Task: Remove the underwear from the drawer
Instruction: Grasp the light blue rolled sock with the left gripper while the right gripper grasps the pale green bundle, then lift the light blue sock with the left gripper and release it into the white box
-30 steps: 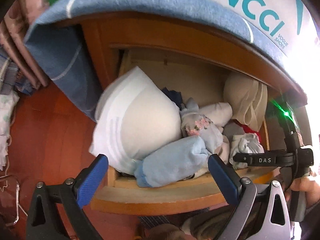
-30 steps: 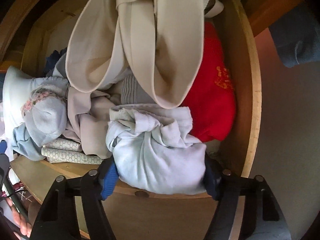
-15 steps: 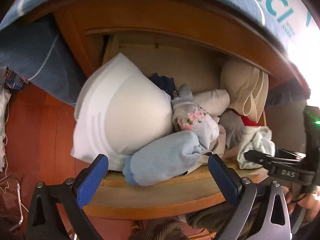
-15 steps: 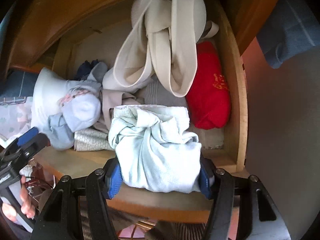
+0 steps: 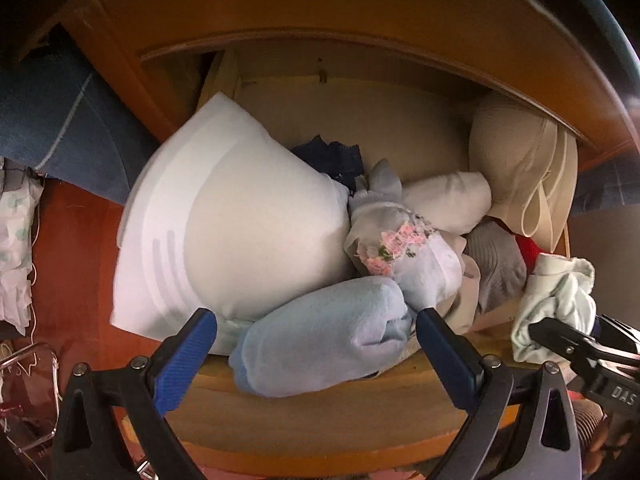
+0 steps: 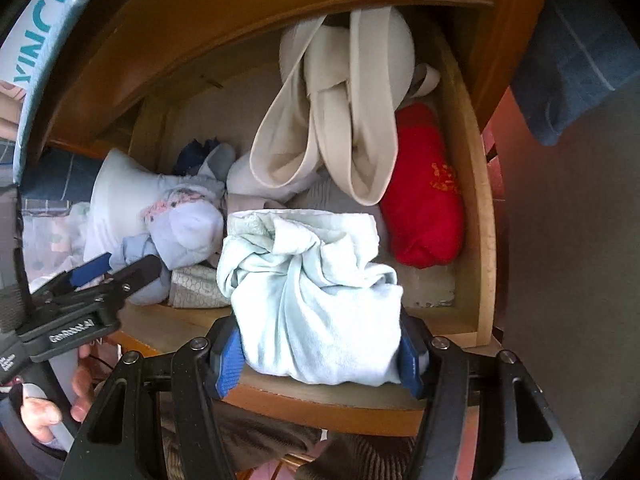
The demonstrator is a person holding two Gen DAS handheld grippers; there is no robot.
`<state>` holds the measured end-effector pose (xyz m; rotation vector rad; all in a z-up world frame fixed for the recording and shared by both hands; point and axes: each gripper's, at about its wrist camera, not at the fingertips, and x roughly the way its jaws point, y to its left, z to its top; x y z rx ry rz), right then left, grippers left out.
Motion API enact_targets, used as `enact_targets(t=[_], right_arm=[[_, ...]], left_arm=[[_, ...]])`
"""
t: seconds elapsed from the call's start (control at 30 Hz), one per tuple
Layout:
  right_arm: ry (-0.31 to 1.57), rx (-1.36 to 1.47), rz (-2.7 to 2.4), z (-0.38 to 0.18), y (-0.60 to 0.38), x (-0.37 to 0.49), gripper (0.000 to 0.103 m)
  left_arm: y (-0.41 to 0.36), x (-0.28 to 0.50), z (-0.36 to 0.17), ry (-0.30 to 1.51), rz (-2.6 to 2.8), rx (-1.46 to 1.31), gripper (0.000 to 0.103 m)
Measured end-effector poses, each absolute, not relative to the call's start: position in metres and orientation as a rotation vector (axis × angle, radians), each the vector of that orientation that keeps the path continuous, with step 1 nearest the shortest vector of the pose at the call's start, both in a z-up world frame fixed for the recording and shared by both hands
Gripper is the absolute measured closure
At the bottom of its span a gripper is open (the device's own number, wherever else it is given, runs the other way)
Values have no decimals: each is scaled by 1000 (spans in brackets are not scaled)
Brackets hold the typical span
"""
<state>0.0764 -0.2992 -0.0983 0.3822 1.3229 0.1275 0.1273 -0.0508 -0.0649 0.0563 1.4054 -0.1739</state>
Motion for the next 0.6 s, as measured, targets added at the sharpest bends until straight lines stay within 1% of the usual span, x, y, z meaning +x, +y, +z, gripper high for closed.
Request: enact_targets(t=[0.1, 0.13, 0.17, 0.2, 0.27, 0.33, 0.47, 0.6], right_arm=[[1314, 411, 146, -101, -302, 75, 44], [1315, 418, 149, -102, -303, 74, 44], [1314, 420, 150, -99, -303, 74, 44], [1314, 421, 152, -102, -303, 74, 44], [1312, 426, 161, -99, -299, 75, 44], [1316, 422, 157, -94, -303, 72, 44], [1303, 407, 140, -92, -303, 70, 44], [1278, 403, 131, -91, -303, 66, 44]], left_arm=[[-49, 128, -74, 1415, -150, 34, 1], [-48, 128, -75, 1419, -149, 27, 4], [-48, 129, -76, 1424, -148, 21, 9], [-47, 130, -77, 1426, -144, 21, 13], [-46, 131, -80, 1438, -154, 5, 30], [-47, 131, -81, 1443, -148, 2, 34], [-47, 128, -77, 1417, -145, 2, 48], [-44, 122, -69, 1398, -167, -11, 53]])
